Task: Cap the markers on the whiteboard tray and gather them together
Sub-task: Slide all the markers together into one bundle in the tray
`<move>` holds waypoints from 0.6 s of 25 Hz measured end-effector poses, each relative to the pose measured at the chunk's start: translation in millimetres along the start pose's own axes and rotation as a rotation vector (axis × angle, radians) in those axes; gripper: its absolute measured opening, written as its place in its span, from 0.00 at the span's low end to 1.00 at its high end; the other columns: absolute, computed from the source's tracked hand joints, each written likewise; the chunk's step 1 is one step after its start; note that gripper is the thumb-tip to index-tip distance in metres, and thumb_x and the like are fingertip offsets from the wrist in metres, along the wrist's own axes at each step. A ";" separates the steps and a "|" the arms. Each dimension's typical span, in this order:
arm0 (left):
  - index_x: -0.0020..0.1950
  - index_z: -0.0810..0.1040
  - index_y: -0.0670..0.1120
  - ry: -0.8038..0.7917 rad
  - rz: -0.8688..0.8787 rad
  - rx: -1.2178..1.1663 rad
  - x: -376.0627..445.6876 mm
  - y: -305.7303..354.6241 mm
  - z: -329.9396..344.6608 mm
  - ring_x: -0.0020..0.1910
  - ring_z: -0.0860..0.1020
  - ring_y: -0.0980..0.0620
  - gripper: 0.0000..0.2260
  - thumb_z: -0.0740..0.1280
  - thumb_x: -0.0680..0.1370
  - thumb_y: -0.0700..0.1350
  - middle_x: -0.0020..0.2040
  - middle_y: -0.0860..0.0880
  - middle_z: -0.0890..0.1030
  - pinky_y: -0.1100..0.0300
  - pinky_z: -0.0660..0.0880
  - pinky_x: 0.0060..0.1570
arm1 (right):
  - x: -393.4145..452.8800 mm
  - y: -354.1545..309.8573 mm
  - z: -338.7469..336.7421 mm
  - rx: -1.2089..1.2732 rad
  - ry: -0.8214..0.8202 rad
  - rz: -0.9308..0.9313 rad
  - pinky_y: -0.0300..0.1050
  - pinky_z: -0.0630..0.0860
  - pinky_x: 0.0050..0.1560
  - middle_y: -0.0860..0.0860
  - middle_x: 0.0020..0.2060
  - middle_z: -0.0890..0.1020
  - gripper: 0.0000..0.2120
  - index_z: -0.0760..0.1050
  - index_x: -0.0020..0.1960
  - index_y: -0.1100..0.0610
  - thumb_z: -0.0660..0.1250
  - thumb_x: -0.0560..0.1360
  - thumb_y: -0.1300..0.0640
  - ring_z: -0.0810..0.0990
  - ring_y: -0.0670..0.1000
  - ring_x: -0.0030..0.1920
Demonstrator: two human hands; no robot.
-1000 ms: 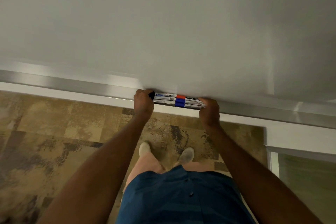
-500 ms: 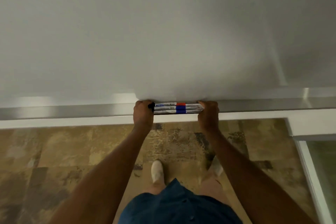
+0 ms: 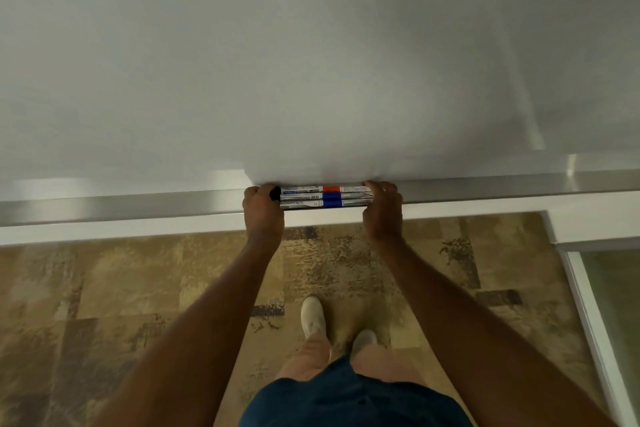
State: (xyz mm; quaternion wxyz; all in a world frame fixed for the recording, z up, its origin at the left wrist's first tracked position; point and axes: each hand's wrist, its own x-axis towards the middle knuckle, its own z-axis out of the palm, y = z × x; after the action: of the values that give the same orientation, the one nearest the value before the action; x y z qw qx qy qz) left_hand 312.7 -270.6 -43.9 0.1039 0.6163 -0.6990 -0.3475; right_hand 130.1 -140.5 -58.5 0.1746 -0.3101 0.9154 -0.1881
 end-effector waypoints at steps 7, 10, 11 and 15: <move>0.61 0.81 0.43 0.005 -0.019 -0.007 1.8 -3.1 1.1 0.59 0.74 0.38 0.14 0.61 0.79 0.35 0.58 0.38 0.76 0.50 0.73 0.58 | 0.8 2.6 -1.1 -0.054 0.001 -0.062 0.51 0.76 0.66 0.59 0.69 0.75 0.25 0.73 0.73 0.57 0.65 0.78 0.71 0.73 0.58 0.67; 0.61 0.81 0.42 0.005 -0.032 -0.006 5.1 -4.7 1.4 0.58 0.74 0.38 0.14 0.61 0.79 0.35 0.59 0.38 0.75 0.49 0.74 0.58 | 0.5 3.6 -1.3 -0.050 -0.005 -0.074 0.51 0.77 0.67 0.59 0.69 0.75 0.25 0.73 0.73 0.57 0.64 0.78 0.71 0.73 0.58 0.67; 0.60 0.81 0.41 0.006 -0.029 0.000 6.1 -5.1 1.6 0.58 0.74 0.38 0.14 0.61 0.79 0.35 0.58 0.38 0.75 0.48 0.75 0.58 | 1.1 4.2 -1.6 -0.047 -0.005 -0.079 0.52 0.77 0.67 0.59 0.69 0.75 0.25 0.73 0.73 0.57 0.64 0.78 0.71 0.73 0.58 0.67; 0.61 0.80 0.41 0.014 -0.016 0.037 6.6 -6.6 4.5 0.58 0.74 0.37 0.14 0.61 0.79 0.35 0.59 0.37 0.75 0.46 0.75 0.58 | 0.8 6.2 -2.3 -0.059 -0.016 -0.094 0.53 0.77 0.66 0.59 0.69 0.75 0.26 0.72 0.74 0.56 0.64 0.78 0.71 0.73 0.59 0.67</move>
State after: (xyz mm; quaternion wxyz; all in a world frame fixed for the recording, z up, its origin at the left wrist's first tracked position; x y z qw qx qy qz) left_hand 313.9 -275.2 -53.1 0.0946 0.6261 -0.6997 -0.3308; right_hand 125.4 -135.9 -59.5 0.1638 -0.3595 0.9034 -0.1665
